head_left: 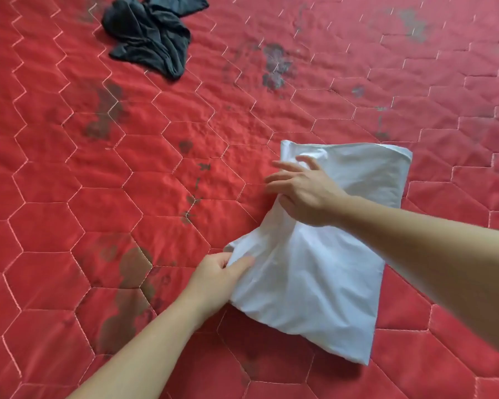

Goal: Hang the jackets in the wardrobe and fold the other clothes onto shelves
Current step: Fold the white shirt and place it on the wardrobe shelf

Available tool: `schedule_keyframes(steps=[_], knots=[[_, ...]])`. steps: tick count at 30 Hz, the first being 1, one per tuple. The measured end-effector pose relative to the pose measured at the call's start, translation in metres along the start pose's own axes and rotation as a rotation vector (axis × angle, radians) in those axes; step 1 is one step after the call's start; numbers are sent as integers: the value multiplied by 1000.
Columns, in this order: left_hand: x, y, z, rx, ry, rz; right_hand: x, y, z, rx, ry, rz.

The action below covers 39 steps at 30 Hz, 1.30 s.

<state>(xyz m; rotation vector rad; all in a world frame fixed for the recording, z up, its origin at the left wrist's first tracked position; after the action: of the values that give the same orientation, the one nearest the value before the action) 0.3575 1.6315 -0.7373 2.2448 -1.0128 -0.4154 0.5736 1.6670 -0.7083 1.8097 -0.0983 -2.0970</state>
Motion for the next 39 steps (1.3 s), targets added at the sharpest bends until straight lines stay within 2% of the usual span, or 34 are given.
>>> schedule_keyframes(steps=[2,4,6,7,11,14,16,18,19,20,22,25,27,31,35,39], knots=[[4,-5,-8,-21,-231,8,-1,-11,-13,-107,227,90],[11,-7,-13,-76,-500,-65,-1,-19,-26,-152,401,92],[20,-8,-14,-64,-626,-112,-10,-22,-29,-148,504,91],[25,-8,-15,-41,-593,-81,-16,-25,-31,-106,498,126],[37,-20,-11,-12,-200,165,-30,-39,-52,114,372,233],[35,-28,-9,-113,-254,251,-13,-50,-63,228,366,362],[32,-28,-12,-144,-501,153,1,-57,-62,236,425,376],[25,-26,-13,-112,-876,-112,9,-59,-62,249,466,347],[22,-23,-13,-50,-928,-246,11,-58,-63,252,469,318],[20,-19,-12,38,-883,-342,13,-56,-64,238,452,260],[15,-19,-3,154,-675,-419,12,-50,-59,131,346,66],[9,-26,2,107,-400,-430,6,-35,-39,-70,171,-108],[4,-30,-4,99,-276,-431,4,-29,-16,-215,80,-57],[-3,-27,-17,194,-278,-388,11,-19,29,-387,-39,186],[6,-24,-18,228,-293,-216,22,-18,34,-410,38,105],[16,-37,-18,60,-274,-118,24,-21,33,-319,-15,115]])
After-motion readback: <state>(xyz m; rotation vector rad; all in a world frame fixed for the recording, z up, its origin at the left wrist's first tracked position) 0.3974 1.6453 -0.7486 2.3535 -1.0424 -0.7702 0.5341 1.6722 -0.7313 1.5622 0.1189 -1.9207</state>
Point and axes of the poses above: each hand's wrist, its own y-axis away from the middle knuckle, its own x-axis out of the palm, z = x × y, the point moved 4 cm from there along -y, towards the middle knuckle, and after that the axes turned 12 degrees about z, right-handed, at the moved point
